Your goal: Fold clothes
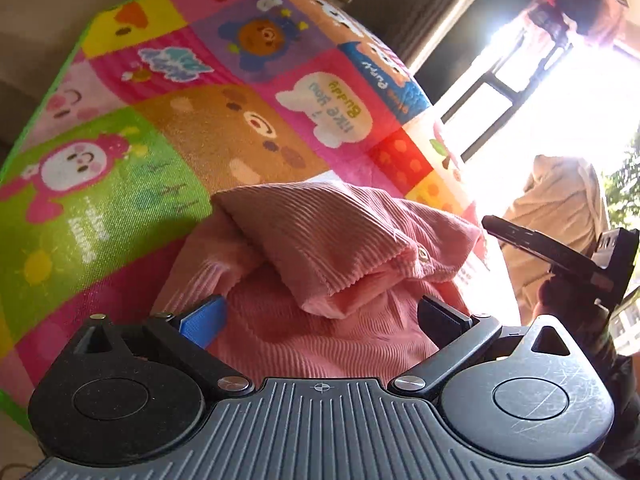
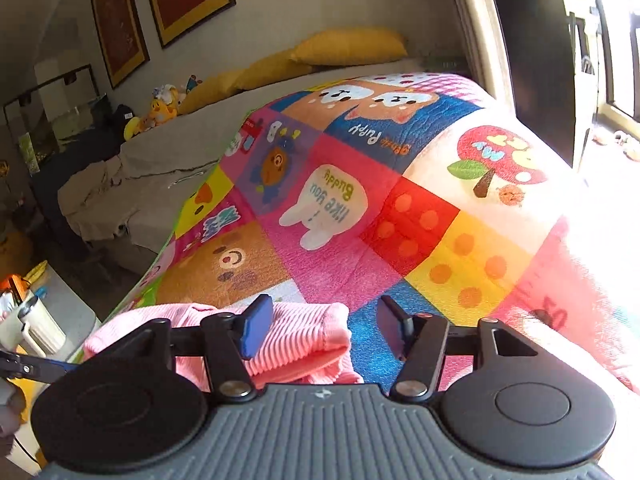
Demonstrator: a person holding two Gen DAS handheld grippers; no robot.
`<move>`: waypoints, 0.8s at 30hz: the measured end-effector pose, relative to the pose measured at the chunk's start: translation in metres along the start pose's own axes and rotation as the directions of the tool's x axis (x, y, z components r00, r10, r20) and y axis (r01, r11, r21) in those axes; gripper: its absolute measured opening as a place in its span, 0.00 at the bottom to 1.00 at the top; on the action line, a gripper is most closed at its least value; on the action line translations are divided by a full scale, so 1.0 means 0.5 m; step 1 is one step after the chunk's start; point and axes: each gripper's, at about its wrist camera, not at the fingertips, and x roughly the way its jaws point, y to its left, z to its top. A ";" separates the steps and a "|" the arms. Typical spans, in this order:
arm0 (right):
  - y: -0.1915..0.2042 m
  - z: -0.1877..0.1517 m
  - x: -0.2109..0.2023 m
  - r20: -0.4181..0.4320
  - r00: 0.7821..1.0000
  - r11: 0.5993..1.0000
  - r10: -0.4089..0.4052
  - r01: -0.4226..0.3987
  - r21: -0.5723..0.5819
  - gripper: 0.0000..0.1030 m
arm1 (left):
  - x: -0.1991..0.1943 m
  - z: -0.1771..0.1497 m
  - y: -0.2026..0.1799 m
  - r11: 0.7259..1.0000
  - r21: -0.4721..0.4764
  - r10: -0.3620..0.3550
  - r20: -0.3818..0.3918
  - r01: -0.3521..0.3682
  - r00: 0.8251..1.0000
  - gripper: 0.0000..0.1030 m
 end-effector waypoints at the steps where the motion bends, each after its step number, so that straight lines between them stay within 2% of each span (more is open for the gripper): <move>1: -0.002 0.005 0.027 -0.015 1.000 1.000 -0.002 0.002 0.014 0.52 | 0.015 0.006 0.003 1.000 -0.022 0.002 0.000 -0.002 1.000 1.00; 6: 0.004 -0.029 0.117 -0.144 0.989 1.000 0.012 -0.009 0.018 0.47 | 0.072 0.026 0.009 0.996 -0.090 -0.010 0.005 0.010 1.000 1.00; 8: 0.019 -0.052 0.109 -0.159 0.987 1.000 0.022 -0.022 -0.003 0.46 | 0.084 0.029 0.015 0.993 -0.115 -0.017 0.015 0.018 1.000 1.00; 10: 0.033 -0.073 0.100 -0.173 0.984 0.999 0.031 -0.035 -0.024 0.45 | 0.081 0.028 0.026 0.986 -0.146 -0.074 0.030 0.078 0.997 1.00; 14: 0.051 -0.093 0.059 -0.165 0.986 0.997 0.036 -0.045 -0.054 0.37 | 0.046 0.024 0.041 0.963 -0.160 -0.208 0.075 0.218 0.975 1.00; 16: 0.057 -0.098 0.053 -0.181 0.983 0.996 0.036 -0.049 -0.069 0.36 | 0.038 0.027 0.043 0.966 -0.157 -0.192 0.081 0.203 0.978 1.00; 20: 0.059 -0.101 0.051 -0.187 0.982 0.996 0.035 -0.050 -0.077 0.36 | 0.064 0.037 0.039 0.982 -0.156 -0.101 0.031 0.105 0.994 1.00; 23: 0.053 -0.096 0.053 -0.170 0.985 0.997 0.036 -0.047 -0.060 0.36 | 0.086 0.034 0.017 0.996 -0.083 -0.029 0.009 0.030 1.000 0.99; 24: 0.050 -0.095 0.054 -0.164 0.986 0.997 0.036 -0.046 -0.055 0.37 | 0.091 0.032 0.010 0.998 -0.055 -0.011 0.008 0.011 1.000 0.96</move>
